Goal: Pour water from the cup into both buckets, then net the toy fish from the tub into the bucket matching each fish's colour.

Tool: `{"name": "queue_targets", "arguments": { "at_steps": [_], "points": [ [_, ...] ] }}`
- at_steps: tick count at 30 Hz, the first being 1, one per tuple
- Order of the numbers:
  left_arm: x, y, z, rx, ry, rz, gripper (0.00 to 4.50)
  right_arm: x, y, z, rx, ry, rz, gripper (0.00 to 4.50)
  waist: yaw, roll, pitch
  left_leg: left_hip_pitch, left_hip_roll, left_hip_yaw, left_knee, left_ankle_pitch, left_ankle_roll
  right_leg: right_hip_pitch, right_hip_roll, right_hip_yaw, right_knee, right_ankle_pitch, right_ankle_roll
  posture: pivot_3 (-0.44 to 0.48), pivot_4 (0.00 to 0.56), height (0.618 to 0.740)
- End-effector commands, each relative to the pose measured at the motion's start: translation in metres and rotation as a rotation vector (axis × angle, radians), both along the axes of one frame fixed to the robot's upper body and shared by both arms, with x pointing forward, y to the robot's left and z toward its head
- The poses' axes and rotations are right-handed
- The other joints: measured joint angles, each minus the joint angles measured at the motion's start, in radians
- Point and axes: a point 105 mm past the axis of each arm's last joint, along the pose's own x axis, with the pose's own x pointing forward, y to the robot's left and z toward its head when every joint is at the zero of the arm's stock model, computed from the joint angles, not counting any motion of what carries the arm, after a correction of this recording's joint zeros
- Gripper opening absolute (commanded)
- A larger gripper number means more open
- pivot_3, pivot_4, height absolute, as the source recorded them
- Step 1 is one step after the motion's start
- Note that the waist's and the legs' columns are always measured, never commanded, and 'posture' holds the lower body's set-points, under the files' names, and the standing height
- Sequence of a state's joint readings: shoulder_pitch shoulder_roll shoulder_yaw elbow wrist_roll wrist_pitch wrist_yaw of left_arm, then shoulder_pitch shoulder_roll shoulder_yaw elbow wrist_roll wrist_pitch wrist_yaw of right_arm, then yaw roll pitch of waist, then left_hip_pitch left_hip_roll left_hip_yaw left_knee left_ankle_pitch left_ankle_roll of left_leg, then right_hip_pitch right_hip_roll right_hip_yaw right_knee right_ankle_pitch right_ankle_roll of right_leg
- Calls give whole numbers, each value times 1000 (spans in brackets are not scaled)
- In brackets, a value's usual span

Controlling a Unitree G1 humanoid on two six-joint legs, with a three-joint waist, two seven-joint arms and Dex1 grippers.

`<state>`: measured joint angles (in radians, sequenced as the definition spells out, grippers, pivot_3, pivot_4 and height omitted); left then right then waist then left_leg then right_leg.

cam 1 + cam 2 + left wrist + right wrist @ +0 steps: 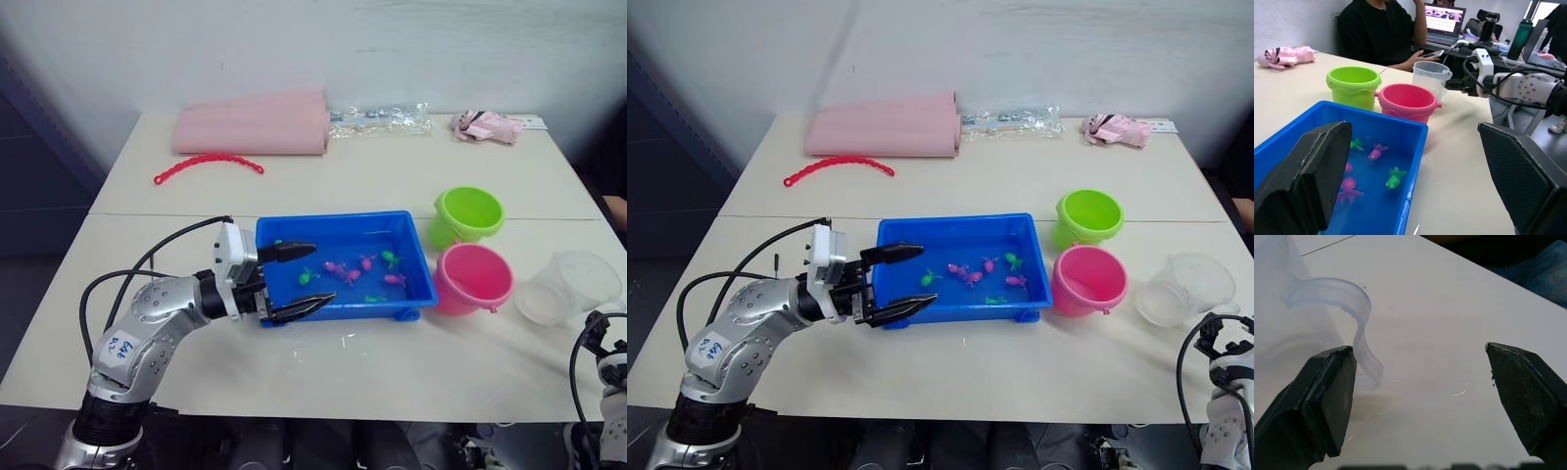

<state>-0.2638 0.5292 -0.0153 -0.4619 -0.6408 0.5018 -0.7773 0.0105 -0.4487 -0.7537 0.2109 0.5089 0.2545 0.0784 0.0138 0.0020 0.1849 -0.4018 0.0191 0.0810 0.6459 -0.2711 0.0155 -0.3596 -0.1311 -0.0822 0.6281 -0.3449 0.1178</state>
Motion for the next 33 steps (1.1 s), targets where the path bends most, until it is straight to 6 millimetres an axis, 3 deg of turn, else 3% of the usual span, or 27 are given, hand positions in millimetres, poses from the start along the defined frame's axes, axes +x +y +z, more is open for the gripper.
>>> {"name": "queue_targets", "arguments": {
  "at_steps": [1,19,23,25,29,30,33],
  "points": [
    [-5,1,9,-6,-49,2,4488,0,-10,15,-58,-35,-14,4500,0,0,0,0,0,0,0,0,0,0,0,0,0,0,0,0,150,740],
    [0,7,11,15,-89,27,4488,27,2,13,-91,-108,151,4500,-16,0,0,0,0,0,0,0,0,0,0,1,-1,0,0,0,150,740],
    [0,8,11,19,-92,32,4500,32,8,12,-94,-136,187,3290,-17,0,0,0,0,1,0,0,0,0,0,1,-1,0,0,0,150,740],
    [0,9,11,20,-94,36,4500,34,9,12,-101,-142,196,2150,-17,0,0,0,0,1,0,0,0,0,0,1,-1,0,0,0,150,740],
    [1,12,11,18,-96,45,4500,36,13,14,-114,-164,214,287,-14,0,0,0,0,1,0,0,0,0,0,1,-1,0,0,0,150,740],
    [0,12,11,18,-97,46,4500,35,13,15,-118,-171,216,95,-15,0,0,0,0,1,0,0,0,0,0,1,-1,0,0,0,150,740],
    [-1,14,11,30,-109,46,4500,32,11,26,-134,-213,195,95,-15,0,0,0,0,1,0,0,0,0,0,1,-1,0,1,0,150,740]
  ]
}}
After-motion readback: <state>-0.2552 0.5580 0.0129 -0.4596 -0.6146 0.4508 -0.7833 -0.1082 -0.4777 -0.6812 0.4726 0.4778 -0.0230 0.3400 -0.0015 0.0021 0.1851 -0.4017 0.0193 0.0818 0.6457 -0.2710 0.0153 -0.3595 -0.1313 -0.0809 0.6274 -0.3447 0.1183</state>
